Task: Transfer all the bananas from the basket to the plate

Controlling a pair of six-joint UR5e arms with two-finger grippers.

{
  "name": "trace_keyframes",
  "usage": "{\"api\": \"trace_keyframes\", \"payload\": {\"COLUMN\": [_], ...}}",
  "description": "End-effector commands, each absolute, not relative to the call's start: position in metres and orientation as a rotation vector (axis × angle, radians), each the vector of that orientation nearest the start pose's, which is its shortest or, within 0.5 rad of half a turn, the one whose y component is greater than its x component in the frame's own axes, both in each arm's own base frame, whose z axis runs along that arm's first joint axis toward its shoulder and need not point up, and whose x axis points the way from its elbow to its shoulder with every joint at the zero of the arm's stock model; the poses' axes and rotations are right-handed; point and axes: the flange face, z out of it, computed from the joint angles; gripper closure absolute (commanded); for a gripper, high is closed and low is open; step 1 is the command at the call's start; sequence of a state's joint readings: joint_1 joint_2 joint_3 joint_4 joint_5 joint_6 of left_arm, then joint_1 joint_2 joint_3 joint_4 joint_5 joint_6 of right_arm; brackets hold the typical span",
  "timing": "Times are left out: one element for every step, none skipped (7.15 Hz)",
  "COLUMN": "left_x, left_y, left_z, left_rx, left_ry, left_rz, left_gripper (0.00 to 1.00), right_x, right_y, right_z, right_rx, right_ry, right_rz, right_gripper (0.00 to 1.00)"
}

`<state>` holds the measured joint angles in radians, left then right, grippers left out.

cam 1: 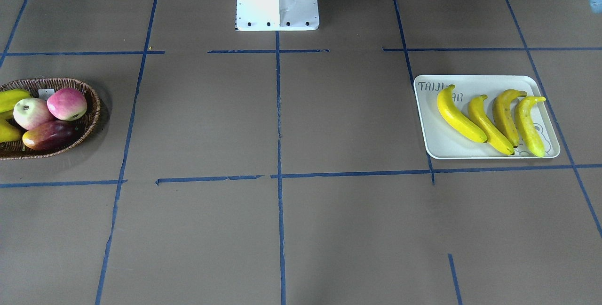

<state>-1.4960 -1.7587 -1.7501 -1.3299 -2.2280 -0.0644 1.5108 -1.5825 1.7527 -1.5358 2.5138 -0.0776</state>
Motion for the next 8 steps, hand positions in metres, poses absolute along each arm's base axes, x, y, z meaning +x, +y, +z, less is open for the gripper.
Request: {"api": "trace_keyframes", "payload": {"left_x": [-0.106, -0.114, -0.111, -0.108, -0.107, -0.108, -0.106, -0.102], "left_y": [-0.543, -0.52, -0.502, -0.48, -0.478, -0.48, -0.481, -0.482], "left_z": [0.588, 0.628, 0.649, 0.674, 0.671, 0.665, 0.664, 0.664], "left_rx": [0.021, -0.007, -0.017, -0.019, -0.002, -0.007, -0.007, -0.012], "left_ry": [0.766, 0.819, 0.85, 0.851, 0.846, 0.844, 0.84, 0.84], "left_rz": [0.052, 0.063, 0.067, 0.066, 0.034, -0.007, -0.005, -0.001], "left_gripper": [0.0, 0.0, 0.0, 0.0, 0.0, 0.0, 0.0, 0.0], "right_x": [0.04, 0.041, 0.041, 0.042, 0.042, 0.043, 0.043, 0.043], "right_y": [-0.477, -0.484, -0.485, -0.483, -0.479, -0.477, -0.475, -0.475], "right_z": [0.59, 0.586, 0.59, 0.593, 0.599, 0.597, 0.603, 0.602], "right_rx": [0.166, 0.177, 0.17, 0.161, 0.144, 0.147, 0.136, 0.137], "right_ry": [-0.886, -0.833, -0.833, -0.839, -0.842, -0.845, -0.842, -0.843], "right_rz": [-0.18, -0.184, -0.181, -0.173, -0.165, -0.165, -0.16, -0.161], "right_gripper": [0.0, 0.0, 0.0, 0.0, 0.0, 0.0, 0.0, 0.0]}}
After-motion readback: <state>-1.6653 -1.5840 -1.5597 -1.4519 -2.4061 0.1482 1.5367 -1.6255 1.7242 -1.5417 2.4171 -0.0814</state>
